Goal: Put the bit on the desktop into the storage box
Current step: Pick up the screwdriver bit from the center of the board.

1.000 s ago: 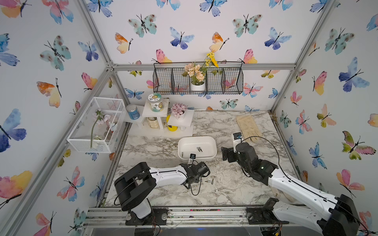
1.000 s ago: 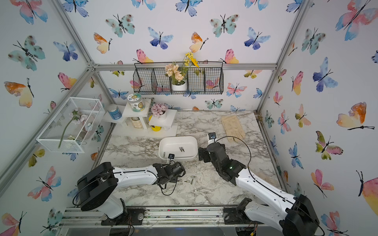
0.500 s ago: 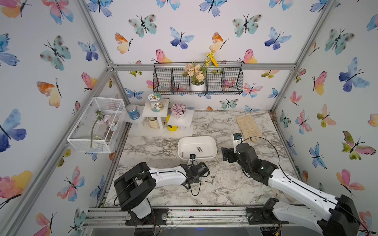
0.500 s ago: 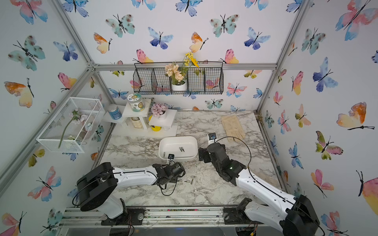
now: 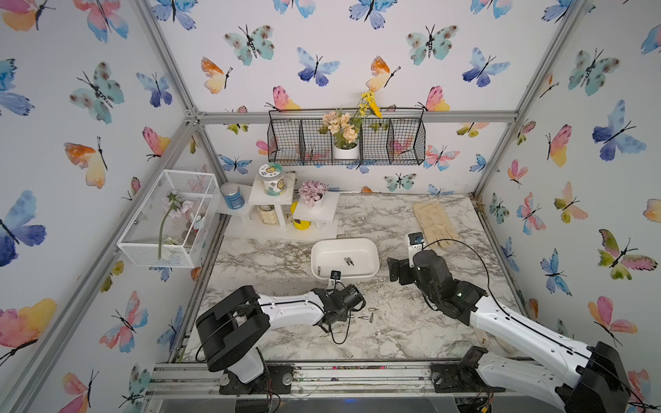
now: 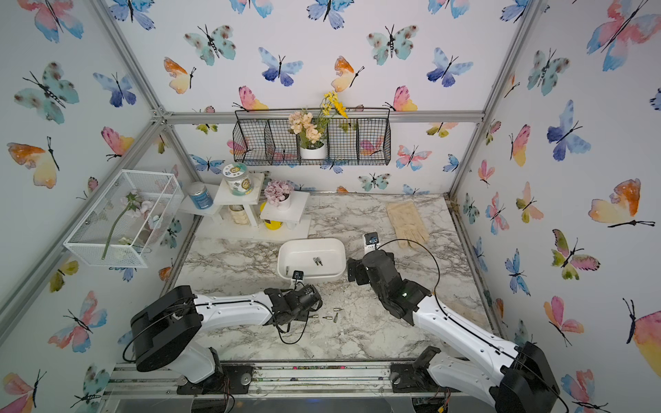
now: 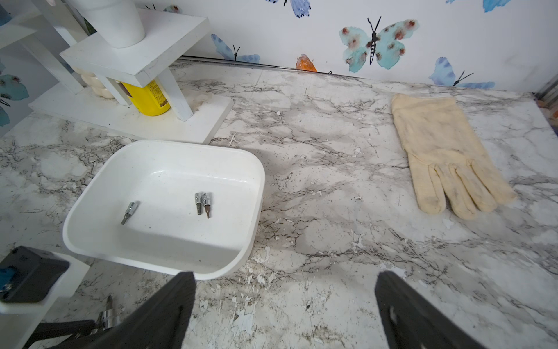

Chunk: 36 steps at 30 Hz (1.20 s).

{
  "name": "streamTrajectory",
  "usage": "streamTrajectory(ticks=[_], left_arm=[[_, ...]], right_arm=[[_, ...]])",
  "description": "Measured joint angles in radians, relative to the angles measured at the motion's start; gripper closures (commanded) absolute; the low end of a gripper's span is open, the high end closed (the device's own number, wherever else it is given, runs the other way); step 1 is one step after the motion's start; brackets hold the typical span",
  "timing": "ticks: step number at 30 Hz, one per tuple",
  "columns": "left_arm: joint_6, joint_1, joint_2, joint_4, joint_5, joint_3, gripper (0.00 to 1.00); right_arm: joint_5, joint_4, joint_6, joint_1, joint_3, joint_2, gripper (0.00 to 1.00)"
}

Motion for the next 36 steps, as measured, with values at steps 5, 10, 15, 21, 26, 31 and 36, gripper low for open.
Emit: streamTrajectory(ticks=[5,10,15,21,26,31,36], left_arm=[[-0.005,0.000,-0.006,0.001,0.003,-0.006,0.77],[-0.010,0.000,-0.016,-0.002,0.005,-0.015,0.81],[-0.013,0.000,-0.024,-0.002,0.006,-0.023,0.86],[-0.013,0.000,-0.031,-0.009,0.006,-0.027,0.91],[-0.016,0.000,-0.042,-0.014,0.006,-0.034,0.92],[-0.020,0.001,-0.085,-0.050,0.006,-0.052,0.92],[-0.019,0.003,-0.185,-0.082,0.005,-0.049,0.92]], right_arm=[[0.000,0.000,0.000,0.000,0.000,0.000,0.01],[0.000,0.000,0.000,0.000,0.000,0.000,0.02],[0.000,0.000,0.000,0.000,0.000,0.000,0.02],[0.000,0.000,0.000,0.000,0.000,-0.002,0.02],[0.000,0.000,0.000,0.000,0.000,-0.011,0.02],[0.000,0.000,0.000,0.000,0.000,-0.012,0.02],[-0.001,0.000,0.000,0.000,0.000,-0.012,0.01]])
